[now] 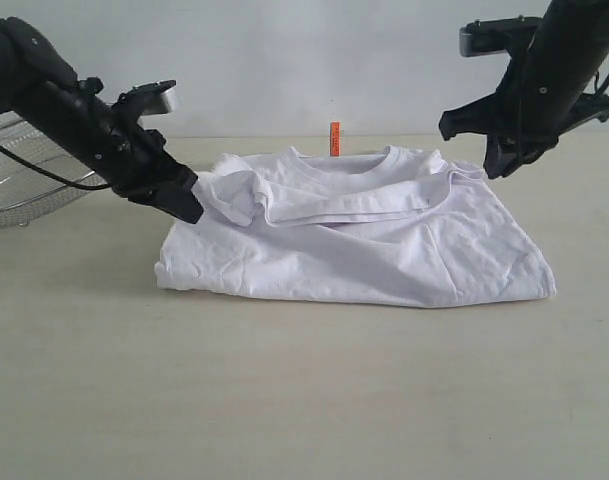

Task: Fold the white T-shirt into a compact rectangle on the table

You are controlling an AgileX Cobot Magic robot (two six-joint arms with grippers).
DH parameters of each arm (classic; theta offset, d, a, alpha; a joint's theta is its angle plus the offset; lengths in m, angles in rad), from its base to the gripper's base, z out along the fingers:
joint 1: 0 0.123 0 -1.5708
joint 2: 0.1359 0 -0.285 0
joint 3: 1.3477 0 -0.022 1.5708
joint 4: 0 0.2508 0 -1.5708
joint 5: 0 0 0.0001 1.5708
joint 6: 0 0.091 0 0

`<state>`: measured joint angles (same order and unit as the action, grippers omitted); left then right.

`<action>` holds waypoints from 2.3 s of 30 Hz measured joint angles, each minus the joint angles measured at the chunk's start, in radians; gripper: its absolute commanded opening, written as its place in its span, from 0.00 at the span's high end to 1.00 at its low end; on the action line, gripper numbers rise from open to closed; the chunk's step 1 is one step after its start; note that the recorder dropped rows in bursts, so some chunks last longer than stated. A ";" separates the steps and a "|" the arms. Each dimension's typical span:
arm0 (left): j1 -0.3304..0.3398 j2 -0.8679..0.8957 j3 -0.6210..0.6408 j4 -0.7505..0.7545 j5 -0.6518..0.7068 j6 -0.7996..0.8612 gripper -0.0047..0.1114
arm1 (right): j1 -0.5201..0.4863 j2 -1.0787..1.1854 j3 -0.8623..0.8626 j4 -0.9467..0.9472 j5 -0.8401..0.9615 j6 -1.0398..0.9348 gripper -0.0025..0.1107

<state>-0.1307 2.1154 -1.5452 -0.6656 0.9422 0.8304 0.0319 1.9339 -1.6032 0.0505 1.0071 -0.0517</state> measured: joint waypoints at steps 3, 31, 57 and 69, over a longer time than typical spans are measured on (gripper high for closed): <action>0.000 -0.004 0.007 0.015 0.021 -0.035 0.92 | 0.000 0.006 0.000 0.042 0.036 -0.013 0.97; -0.127 0.070 0.163 0.162 -0.230 -0.280 0.92 | 0.016 0.259 0.096 -0.027 -0.070 -0.069 0.98; -0.127 -0.371 0.875 -0.004 -0.407 -0.269 0.92 | 0.018 -0.170 0.766 0.122 -0.193 -0.042 0.98; -0.127 -0.515 0.867 -0.107 -0.386 -0.149 0.92 | 0.099 -0.307 0.766 0.298 -0.293 -0.216 0.98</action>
<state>-0.2580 1.6008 -0.6784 -0.7728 0.5559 0.6818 0.1309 1.6271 -0.8369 0.3482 0.7142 -0.2679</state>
